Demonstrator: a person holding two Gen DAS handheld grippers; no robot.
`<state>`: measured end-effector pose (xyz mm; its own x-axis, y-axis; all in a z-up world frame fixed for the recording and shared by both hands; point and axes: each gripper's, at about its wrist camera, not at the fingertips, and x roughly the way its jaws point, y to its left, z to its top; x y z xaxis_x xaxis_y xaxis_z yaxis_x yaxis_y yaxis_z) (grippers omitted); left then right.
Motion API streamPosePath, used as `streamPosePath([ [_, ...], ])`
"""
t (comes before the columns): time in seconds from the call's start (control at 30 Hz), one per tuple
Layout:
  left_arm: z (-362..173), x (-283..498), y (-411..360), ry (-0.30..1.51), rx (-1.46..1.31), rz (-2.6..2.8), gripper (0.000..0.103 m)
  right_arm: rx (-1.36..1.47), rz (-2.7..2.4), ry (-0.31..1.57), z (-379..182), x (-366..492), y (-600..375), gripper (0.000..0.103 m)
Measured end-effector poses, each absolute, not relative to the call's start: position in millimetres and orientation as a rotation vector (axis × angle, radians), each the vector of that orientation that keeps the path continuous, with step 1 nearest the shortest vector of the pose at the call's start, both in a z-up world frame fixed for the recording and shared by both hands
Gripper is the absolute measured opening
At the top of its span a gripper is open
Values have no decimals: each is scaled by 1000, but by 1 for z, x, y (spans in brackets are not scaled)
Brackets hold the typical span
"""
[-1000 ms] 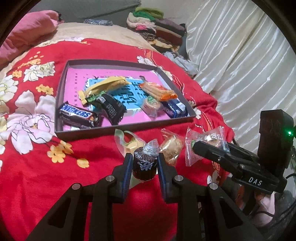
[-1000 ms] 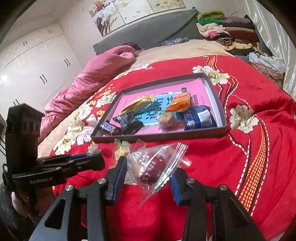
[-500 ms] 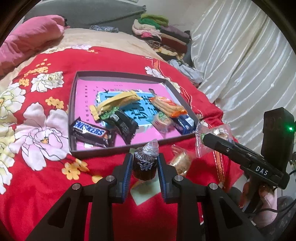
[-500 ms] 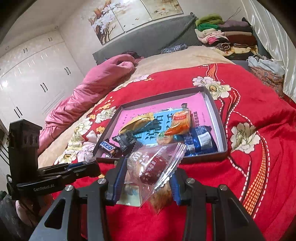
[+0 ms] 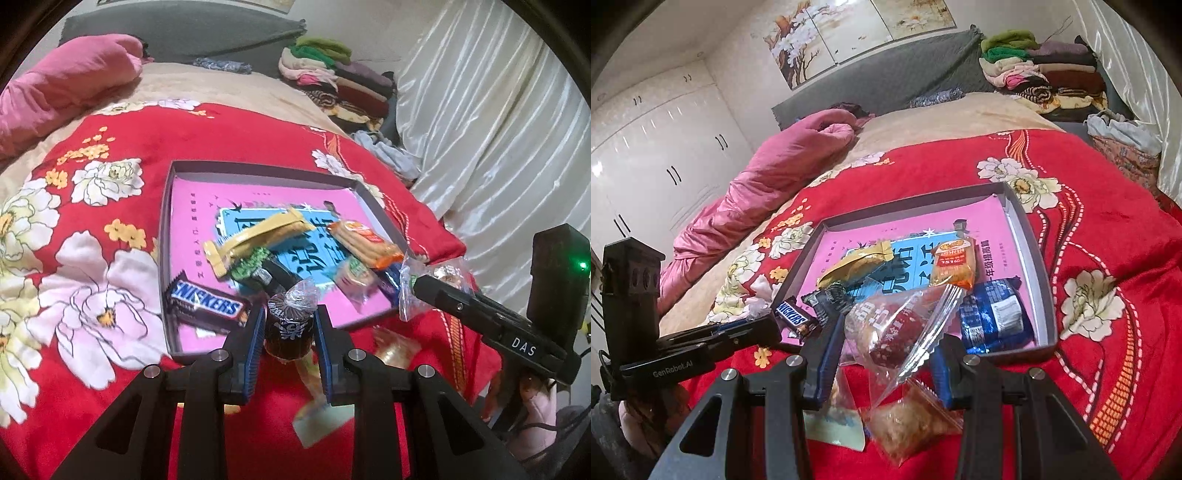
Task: Organize snacks
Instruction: 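Carry the dark cake with the left tool while the right tool carries the candy bag into the tray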
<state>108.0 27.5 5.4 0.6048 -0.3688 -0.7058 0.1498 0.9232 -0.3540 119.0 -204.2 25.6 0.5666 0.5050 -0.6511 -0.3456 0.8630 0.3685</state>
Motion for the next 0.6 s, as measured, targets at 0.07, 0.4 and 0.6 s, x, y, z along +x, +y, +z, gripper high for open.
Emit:
streamPosePath([
  [0.07,2,115,28,877,-265,-295,27,209,505,827,23,123,-201,43],
  [0.4,-19,136,30,920,-259,-269,27,154,541,916,0,148,-174,43],
  [0.6,-27,142,30,935,-265,-264,27,119,540,941,-7,153,-166,44],
])
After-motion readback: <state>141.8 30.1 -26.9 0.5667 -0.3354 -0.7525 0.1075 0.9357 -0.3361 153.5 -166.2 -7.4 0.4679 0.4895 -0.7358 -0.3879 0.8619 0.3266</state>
